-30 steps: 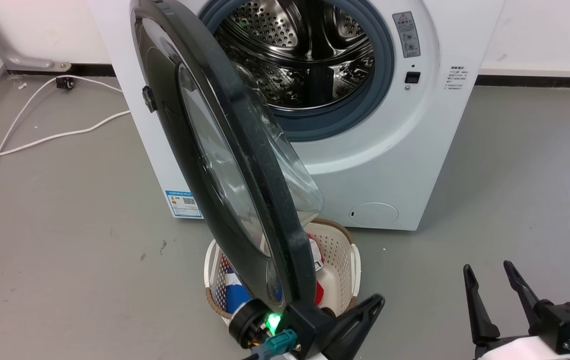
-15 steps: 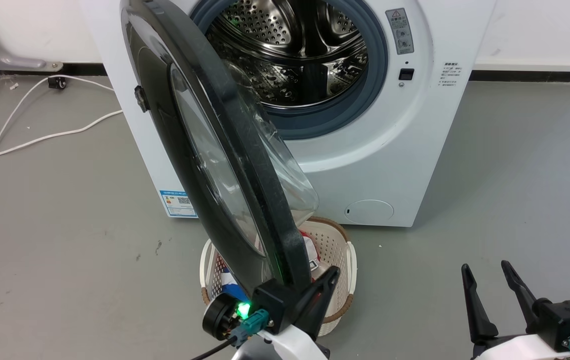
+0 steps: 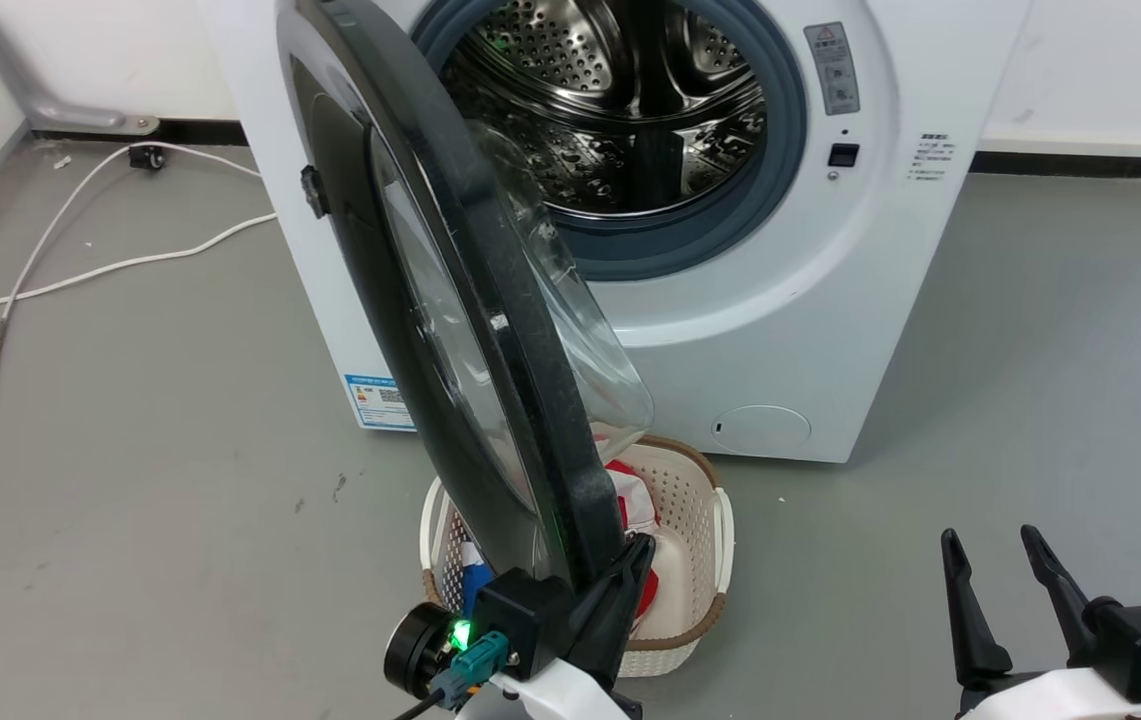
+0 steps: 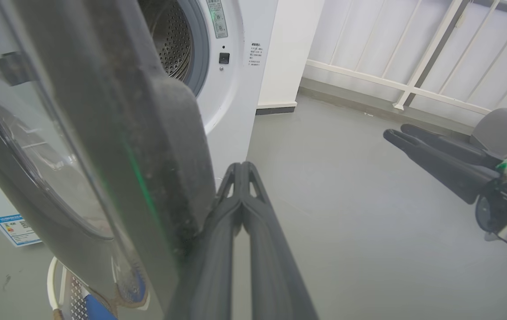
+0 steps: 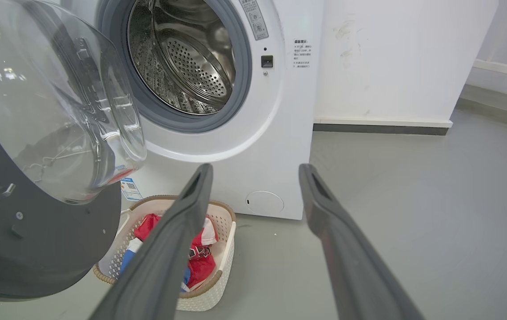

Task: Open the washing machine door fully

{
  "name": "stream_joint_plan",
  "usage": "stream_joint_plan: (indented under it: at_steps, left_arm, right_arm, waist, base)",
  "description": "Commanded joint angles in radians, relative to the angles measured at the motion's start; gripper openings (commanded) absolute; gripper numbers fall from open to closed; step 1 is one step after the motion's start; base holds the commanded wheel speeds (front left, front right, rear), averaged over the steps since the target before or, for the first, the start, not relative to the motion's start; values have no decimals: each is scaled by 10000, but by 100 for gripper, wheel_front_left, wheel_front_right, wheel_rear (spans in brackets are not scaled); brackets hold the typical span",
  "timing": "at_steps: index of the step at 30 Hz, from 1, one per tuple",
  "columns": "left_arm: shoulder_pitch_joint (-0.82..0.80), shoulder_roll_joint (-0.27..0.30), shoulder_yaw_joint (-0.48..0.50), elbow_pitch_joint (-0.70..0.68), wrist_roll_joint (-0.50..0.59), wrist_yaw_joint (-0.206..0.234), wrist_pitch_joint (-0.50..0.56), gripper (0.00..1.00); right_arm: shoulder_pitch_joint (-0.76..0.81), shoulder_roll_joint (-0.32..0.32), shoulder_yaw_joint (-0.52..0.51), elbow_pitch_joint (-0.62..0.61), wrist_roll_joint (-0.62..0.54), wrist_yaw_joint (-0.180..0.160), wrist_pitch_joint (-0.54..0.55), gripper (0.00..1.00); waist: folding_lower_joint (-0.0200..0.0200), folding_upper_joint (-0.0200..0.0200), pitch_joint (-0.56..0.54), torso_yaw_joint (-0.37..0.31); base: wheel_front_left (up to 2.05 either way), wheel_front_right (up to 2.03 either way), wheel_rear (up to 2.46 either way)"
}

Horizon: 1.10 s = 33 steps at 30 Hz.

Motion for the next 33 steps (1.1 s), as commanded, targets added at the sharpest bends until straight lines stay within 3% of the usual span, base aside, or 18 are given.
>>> stream_joint_plan:
  at_steps: [1,20,27,33]
  left_arm:
    - [116,179,241,-16,8,195,-77,0]
    - [481,413,679,-1136,-105,767,-330,0]
    - [472,615,1564,-1188,-650,1024,-497,0]
    - [133,1233,2506,-899,-873,1137,-679,0]
  right_arm:
    - [-93,29,-16,28,16,-2,-1,100]
    - [-263,26,-119,109,-4,-2,-25,100]
    - [-341,26,-143,14,22,-2,-121,100]
    - [-517,23,-128,-1,17,-2,-79,100]
  waist:
    - [-1,0,17,153]
    - [-1,0,202,2205]
    - [-1,0,284,2857]
    - [-1,0,455,3101]
  base:
    - [0,0,0]
    - [0,0,0]
    - [0,0,0]
    - [0,0,0]
